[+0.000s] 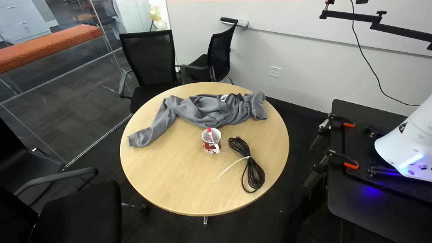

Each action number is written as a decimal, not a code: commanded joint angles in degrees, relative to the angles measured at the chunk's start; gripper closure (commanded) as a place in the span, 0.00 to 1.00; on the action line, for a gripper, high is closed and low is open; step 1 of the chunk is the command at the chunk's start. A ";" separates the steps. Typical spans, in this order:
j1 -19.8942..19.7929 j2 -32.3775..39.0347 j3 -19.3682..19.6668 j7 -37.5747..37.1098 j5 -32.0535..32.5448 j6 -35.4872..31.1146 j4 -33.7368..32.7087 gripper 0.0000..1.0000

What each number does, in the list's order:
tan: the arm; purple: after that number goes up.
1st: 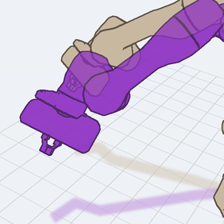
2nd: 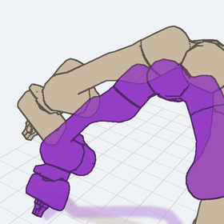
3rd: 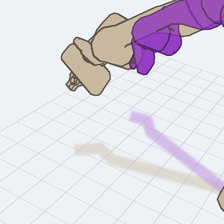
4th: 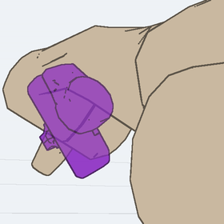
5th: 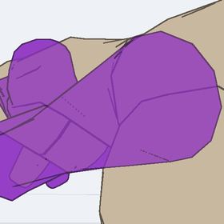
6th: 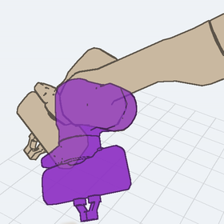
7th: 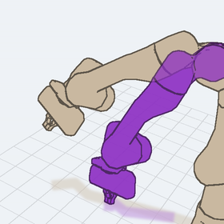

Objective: Remove the marker from the mug.

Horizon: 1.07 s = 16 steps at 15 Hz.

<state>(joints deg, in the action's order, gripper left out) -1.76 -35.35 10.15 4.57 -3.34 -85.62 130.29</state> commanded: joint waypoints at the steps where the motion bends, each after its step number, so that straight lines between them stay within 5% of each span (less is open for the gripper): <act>1: -1.35 0.22 -0.97 0.63 -0.48 0.19 -0.18 0.00; 7: -1.46 0.09 -1.88 -1.43 -1.28 -2.04 0.59 0.00; 16: -1.48 5.28 -9.58 -18.04 -8.43 -25.24 7.18 0.00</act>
<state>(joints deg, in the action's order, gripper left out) -2.63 -33.07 2.98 -9.51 -9.67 -104.41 136.25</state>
